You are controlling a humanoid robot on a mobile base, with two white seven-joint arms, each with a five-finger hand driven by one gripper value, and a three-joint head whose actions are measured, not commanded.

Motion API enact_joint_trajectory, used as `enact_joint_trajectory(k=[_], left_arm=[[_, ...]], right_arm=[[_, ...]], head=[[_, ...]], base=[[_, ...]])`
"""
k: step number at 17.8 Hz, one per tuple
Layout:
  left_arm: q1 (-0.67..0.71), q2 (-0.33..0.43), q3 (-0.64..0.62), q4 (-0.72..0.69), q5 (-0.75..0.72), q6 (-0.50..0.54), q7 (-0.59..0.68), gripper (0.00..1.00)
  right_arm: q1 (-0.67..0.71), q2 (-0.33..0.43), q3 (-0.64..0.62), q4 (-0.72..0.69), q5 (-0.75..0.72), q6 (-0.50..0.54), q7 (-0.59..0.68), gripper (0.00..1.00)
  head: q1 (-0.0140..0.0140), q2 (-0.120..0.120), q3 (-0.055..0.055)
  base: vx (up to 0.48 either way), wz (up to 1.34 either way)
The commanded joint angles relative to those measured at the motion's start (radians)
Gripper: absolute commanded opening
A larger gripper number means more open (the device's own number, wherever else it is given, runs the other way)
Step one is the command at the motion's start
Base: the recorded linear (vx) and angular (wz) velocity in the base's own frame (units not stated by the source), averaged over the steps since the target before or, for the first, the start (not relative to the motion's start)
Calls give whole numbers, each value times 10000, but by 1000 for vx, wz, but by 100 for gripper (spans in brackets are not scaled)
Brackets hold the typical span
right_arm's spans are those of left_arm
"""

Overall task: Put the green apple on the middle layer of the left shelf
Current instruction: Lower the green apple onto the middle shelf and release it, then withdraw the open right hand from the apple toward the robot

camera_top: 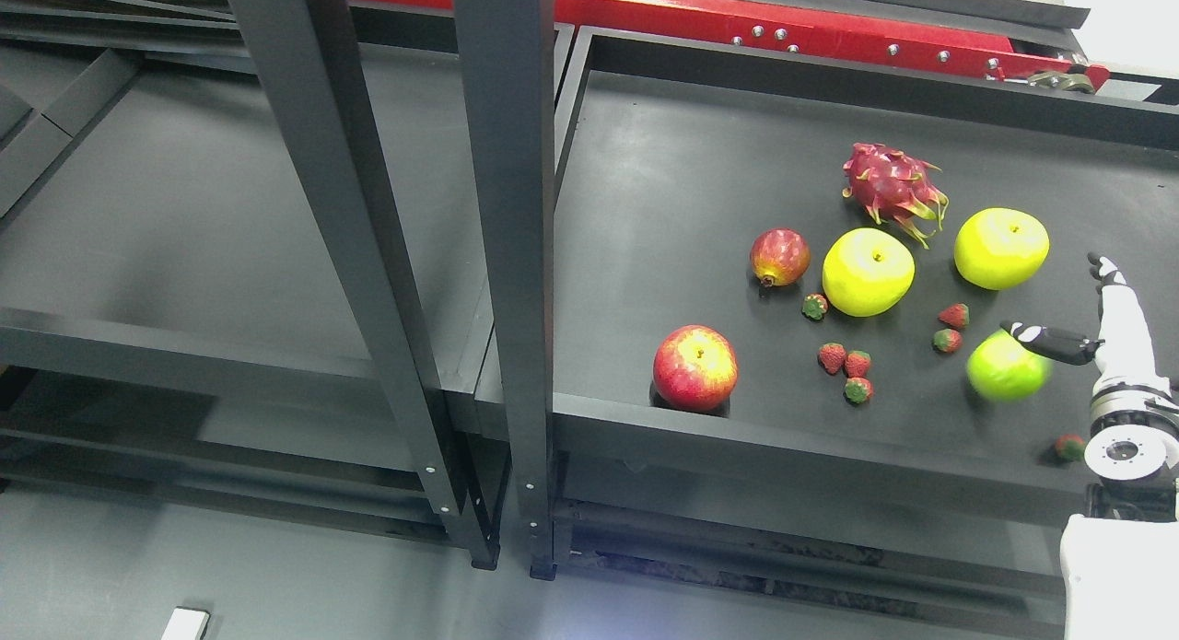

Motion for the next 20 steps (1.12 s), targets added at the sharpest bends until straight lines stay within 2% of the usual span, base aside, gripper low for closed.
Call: enact_joint_trajectory(k=[1,4,8,10,14,16,18,20], left_arm=[[0,175,0,0,0,-5,5,100],[0,175,0,0,0,-5,5,100],[0,175,0,0,0,-5,5,100],[0,175,0,0,0,-5,5,100],[0,175,0,0,0,-5,5,100],[0,175,0,0,0,-5,5,100],[0,175,0,0,0,-5,5,100],[0,175,0,0,0,-5,5,100]], right_arm=[[-25,-61,140,282,-391,29,27,100],[-70,-61,170,175,-558,-62,134,100],[81,-61,217,-192,-1326,-2039,288,100],[418,472,201,-591,-1388,-1707,273,100],[880,2556,140,-1251,-1616,-1505,196,100],[1185,2556,155,-1634,-2380,-1520,272,100],[1446,2556,201,-2002,-3881,-1505,334,100],[1860,2556,384,-2340,-4515,-1551,487,100]], head=[[0,0,0],[0,0,0],[0,0,0],[0,0,0],[0,0,0],[0,0,0],[0,0,0],[0,0,0]], base=[[0,0],[0,0],[0,0],[0,0],[0,0],[0,0],[0,0],[0,0]])
